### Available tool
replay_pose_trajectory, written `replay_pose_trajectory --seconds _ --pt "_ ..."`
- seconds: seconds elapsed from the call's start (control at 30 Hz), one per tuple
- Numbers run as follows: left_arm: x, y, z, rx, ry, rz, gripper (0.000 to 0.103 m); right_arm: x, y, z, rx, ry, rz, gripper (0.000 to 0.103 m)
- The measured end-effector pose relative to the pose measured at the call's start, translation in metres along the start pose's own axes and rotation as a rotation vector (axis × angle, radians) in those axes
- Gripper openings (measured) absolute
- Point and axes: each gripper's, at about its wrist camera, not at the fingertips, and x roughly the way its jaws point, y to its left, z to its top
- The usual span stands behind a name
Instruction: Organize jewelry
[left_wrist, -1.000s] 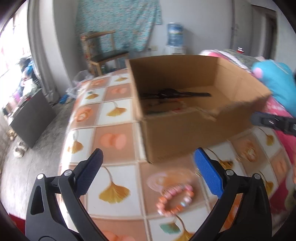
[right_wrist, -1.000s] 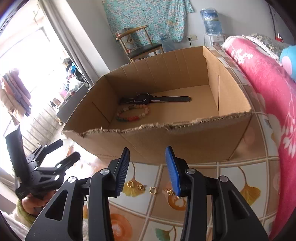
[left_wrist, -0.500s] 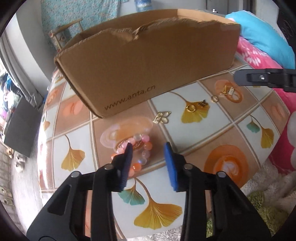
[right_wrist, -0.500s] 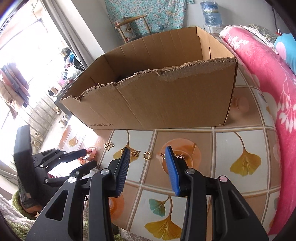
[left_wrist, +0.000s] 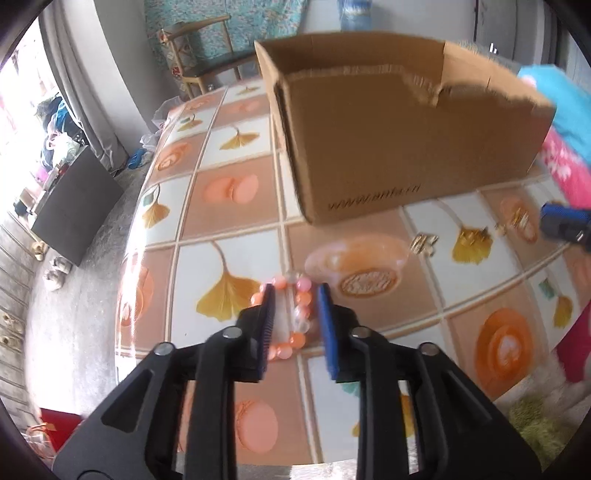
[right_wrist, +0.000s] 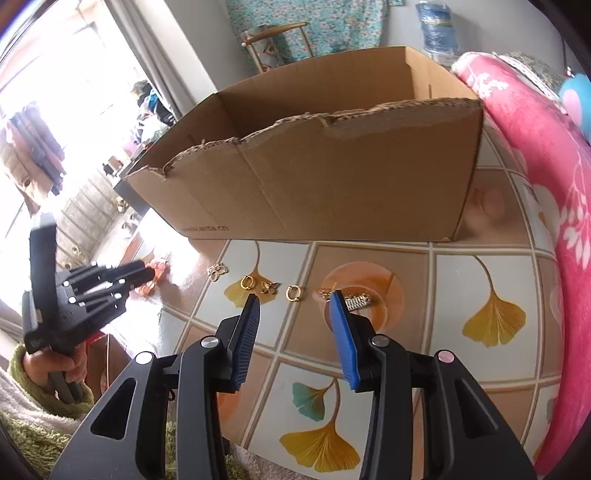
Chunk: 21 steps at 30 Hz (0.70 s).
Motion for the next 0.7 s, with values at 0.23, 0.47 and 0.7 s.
replay_pose_trajectory --seconds 0.23,0.47,0.7 --pt "0.0 -0.033 0.006 0.053 -0.029 -0.132 0.04 0.018 0.01 0.0 -0.036 0.045 0.019 0.034" --pt "0.007 -0.06 0.001 0.095 -0.008 -0.148 0.058 0.023 -0.004 -0.002 0.002 0.083 -0.036 0.032" --pt "0.02 -0.057 -0.004 0.043 0.066 -0.165 0.076 0.017 -0.025 0.001 0.062 0.082 -0.11 0.031"
